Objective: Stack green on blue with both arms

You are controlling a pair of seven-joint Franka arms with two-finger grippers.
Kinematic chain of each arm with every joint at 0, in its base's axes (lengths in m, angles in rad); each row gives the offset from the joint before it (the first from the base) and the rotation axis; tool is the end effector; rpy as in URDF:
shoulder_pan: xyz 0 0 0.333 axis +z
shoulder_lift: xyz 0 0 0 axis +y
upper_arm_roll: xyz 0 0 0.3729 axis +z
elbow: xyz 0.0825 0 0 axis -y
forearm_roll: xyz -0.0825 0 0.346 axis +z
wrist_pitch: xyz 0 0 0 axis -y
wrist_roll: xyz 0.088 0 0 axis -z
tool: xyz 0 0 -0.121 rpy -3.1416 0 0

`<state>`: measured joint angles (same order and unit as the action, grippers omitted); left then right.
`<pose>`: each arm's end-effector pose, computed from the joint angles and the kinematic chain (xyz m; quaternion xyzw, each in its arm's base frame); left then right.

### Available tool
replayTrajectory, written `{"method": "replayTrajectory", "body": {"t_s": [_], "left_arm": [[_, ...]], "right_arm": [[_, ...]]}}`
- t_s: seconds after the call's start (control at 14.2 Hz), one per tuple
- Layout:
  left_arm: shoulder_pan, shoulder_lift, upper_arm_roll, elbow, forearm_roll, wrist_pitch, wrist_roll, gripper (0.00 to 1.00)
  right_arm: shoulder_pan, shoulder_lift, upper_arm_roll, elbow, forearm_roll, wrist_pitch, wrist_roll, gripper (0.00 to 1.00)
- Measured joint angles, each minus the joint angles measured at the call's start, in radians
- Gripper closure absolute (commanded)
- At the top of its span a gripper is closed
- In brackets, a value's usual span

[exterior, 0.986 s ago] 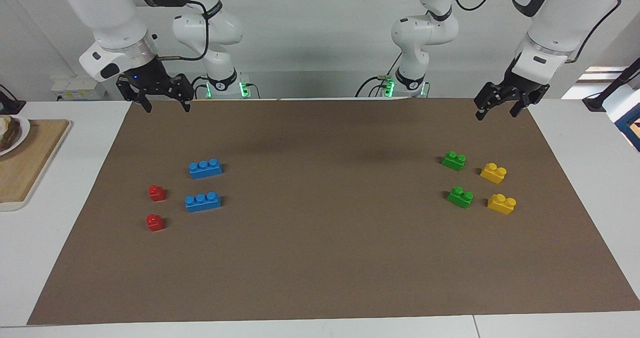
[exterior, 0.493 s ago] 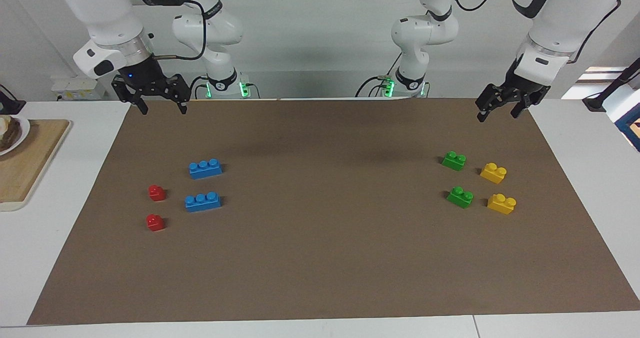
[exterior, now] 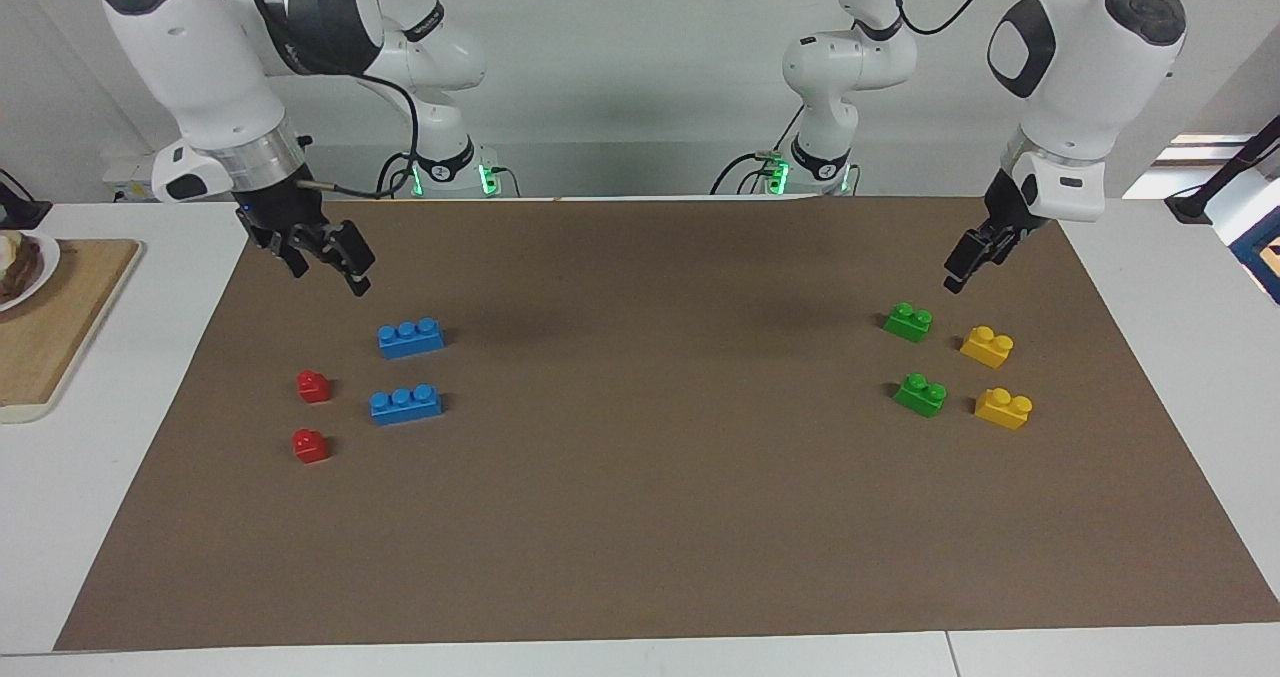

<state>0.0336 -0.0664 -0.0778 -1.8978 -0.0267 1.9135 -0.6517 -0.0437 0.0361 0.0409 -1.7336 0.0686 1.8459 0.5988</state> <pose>0.5102 -0.0260 0.5877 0.9522 0.3026 0.0350 0.0235 0.5484 0.0044 0.6015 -0.9514 0.3036 -0.0264 0.0437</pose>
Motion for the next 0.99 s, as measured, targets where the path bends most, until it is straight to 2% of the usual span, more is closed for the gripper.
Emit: {"method": "replayTrajectory", "body": {"t_s": [0.21,0.42,0.63,0.99], "left_arm": [[-0.001,0.05,-0.003,-0.036,0.0,0.075,-0.121,0.0],[0.001,0.152,0.001,-0.04,0.0,0.162,-0.15,0.0],[0.01,0.252,0.007,-0.041,0.0,0.256,-0.154,0.0],[0.031,0.339,0.008,-0.041,0.0,0.364,-0.231,0.0]], "right_arm": [[-0.018,0.094,0.0,0.012,0.108,0.027,0.309,0.02],[-0.048,0.178,0.0,0.053,0.203,0.039,0.463,0.03],[-0.063,0.244,0.0,0.07,0.254,0.042,0.529,0.03],[-0.105,0.327,0.0,0.064,0.266,0.038,0.533,0.03]]}}
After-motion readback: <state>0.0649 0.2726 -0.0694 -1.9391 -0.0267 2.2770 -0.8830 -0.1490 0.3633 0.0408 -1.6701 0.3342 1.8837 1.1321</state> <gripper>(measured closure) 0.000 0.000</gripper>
